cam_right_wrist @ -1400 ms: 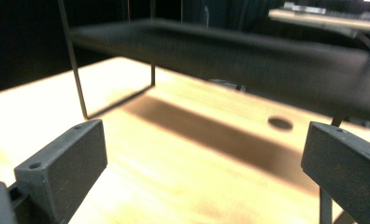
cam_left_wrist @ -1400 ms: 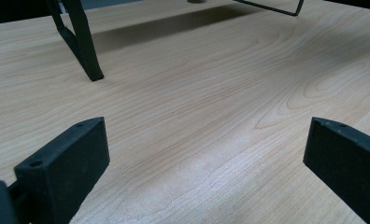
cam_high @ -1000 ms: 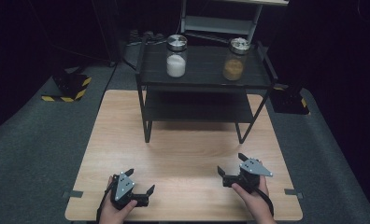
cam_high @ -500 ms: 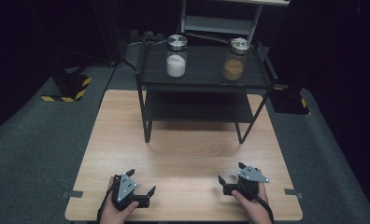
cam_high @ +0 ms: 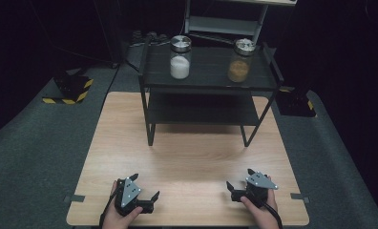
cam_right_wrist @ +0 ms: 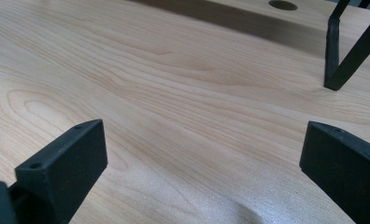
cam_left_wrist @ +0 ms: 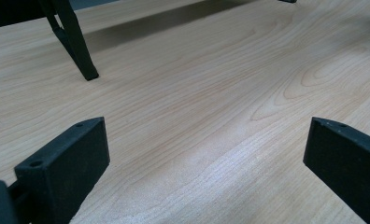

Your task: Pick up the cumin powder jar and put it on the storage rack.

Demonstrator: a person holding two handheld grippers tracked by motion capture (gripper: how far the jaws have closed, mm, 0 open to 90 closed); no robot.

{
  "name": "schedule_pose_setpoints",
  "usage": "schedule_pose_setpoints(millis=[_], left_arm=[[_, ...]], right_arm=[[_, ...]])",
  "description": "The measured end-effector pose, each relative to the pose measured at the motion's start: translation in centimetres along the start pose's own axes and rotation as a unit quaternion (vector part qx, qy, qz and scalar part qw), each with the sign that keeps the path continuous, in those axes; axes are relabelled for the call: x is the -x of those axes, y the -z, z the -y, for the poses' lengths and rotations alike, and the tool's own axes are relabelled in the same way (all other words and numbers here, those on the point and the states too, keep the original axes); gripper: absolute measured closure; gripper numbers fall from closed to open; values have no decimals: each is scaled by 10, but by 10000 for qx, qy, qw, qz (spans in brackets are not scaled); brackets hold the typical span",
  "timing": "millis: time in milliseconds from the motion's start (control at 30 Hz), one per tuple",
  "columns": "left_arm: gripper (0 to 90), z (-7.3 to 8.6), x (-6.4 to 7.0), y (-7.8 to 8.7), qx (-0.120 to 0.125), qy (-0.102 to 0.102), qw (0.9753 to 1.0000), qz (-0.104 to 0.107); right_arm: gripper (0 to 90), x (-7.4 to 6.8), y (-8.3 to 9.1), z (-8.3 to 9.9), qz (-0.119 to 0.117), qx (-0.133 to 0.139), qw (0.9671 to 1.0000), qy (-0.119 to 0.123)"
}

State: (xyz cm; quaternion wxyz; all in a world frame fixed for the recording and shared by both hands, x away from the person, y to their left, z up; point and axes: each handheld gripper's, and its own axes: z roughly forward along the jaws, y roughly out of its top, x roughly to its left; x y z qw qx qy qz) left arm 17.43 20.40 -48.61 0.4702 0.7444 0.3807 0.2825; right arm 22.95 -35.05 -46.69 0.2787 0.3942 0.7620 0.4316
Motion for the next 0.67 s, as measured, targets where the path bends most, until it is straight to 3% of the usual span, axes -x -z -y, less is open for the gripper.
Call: schedule_pose_setpoints(millis=[267,467,667], left_arm=[[7,-2,1,-1,-50,9,10000,-18],[7,-2,2,-1,-66,-21,10000,-44],[9,-10,0,-5,-273,-70,9996,33]], right_arm=[[9,-4,2,3,-32,80,9995,301],[9,-4,3,4,-44,101,9995,283],[9,-4,6,6,-46,115,9996,273]])
